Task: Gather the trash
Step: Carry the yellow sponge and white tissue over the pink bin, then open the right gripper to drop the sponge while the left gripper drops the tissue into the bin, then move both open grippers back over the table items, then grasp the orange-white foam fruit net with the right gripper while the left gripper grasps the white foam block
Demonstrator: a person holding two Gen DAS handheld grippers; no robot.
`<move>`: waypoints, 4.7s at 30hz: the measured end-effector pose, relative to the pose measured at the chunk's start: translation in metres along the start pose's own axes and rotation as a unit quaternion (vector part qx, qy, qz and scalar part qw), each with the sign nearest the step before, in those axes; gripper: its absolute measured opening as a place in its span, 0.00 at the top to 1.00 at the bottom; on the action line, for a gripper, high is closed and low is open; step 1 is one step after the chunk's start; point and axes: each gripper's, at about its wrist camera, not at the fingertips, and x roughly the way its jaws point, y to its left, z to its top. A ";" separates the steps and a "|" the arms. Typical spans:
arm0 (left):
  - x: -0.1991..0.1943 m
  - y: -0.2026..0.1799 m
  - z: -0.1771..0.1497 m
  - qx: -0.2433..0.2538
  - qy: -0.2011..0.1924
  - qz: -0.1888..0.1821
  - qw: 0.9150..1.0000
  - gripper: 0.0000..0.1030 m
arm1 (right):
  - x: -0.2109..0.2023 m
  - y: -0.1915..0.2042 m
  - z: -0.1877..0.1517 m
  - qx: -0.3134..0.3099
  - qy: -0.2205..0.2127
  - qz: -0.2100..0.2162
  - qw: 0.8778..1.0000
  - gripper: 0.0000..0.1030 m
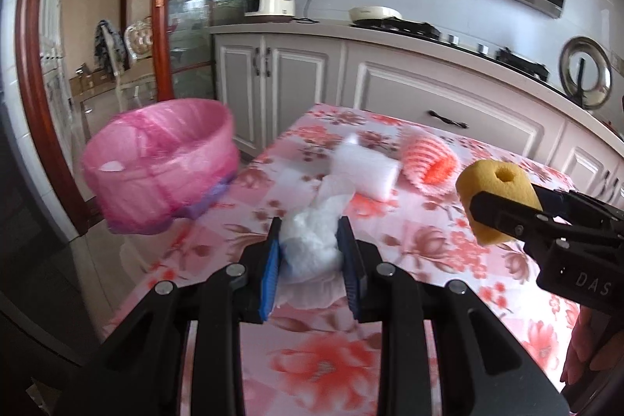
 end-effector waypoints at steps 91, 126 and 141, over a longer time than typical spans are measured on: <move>0.023 -0.012 0.036 -0.050 -0.012 0.034 0.998 0.07 | -0.008 -0.067 0.012 0.007 0.005 -0.031 0.999 0.19; 0.124 -0.026 0.012 -0.047 0.086 0.020 0.995 0.07 | 0.172 -0.141 0.056 0.107 0.088 -0.041 0.990 0.18; 0.163 -0.043 0.063 -0.057 0.059 0.015 0.997 0.07 | 0.115 -0.170 0.020 0.111 0.075 -0.041 0.990 0.55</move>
